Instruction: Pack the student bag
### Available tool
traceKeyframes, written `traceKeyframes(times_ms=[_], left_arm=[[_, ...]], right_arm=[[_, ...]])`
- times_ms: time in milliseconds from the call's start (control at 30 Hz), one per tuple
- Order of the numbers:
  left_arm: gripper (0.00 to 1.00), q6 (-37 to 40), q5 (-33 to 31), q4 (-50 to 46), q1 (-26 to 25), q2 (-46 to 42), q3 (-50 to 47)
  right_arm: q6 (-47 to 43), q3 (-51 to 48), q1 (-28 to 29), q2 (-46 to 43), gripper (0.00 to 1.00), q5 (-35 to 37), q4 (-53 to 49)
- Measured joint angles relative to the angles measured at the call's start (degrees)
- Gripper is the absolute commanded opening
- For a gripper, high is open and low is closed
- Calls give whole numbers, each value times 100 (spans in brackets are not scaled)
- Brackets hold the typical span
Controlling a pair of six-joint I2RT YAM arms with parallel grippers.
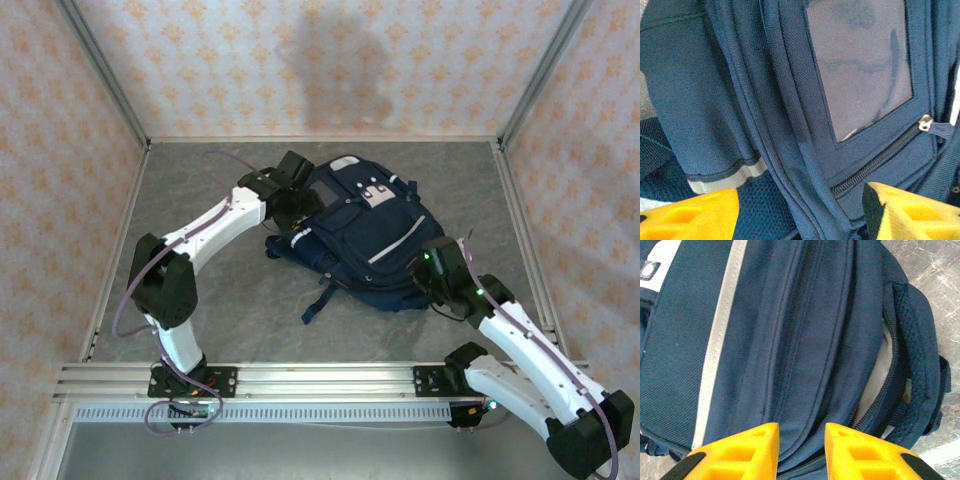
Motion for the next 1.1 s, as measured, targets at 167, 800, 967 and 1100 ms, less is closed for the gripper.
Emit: traceKeyframes(times_ms=[167, 800, 967, 1100], left_arm=[[67, -247, 4, 234, 0, -20, -122], [55, -695, -2, 706, 0, 605, -118], [24, -789, -63, 848, 0, 833, 7], [1, -811, -179, 968, 0, 828, 9]], right_arm=[[127, -170, 0, -31, 30, -2, 48], [251, -382, 0, -33, 32, 2, 476], [181, -463, -35, -42, 33, 57, 555], [-44, -463, -313, 4, 32, 81, 560]])
